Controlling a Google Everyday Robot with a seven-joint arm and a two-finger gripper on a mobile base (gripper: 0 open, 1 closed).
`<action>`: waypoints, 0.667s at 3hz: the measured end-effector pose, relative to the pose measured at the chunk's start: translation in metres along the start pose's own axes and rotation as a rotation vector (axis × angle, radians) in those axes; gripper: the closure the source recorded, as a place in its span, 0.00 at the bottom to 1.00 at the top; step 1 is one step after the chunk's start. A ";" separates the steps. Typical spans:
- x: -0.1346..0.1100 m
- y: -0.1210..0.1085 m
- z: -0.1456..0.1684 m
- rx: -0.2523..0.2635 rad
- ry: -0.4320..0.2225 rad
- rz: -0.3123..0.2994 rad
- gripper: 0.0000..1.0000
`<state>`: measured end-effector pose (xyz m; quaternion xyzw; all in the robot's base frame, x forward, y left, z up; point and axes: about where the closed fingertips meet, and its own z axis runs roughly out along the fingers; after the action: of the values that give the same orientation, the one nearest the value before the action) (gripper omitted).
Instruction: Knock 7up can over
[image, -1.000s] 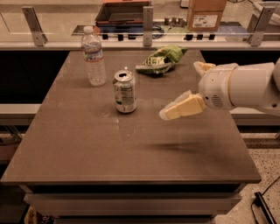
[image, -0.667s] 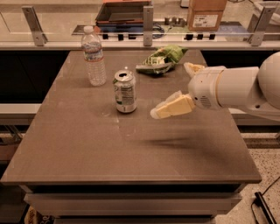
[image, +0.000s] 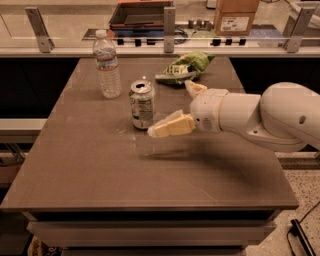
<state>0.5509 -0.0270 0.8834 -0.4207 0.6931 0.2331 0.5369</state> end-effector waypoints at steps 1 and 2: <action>-0.006 0.007 0.020 -0.028 -0.077 0.025 0.00; -0.015 0.007 0.033 -0.049 -0.132 0.032 0.00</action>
Offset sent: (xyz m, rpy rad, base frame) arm 0.0228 0.0442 0.0067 0.1921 -0.0488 0.0740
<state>0.5639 0.0074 0.8864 -0.4063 0.6568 0.2860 0.5673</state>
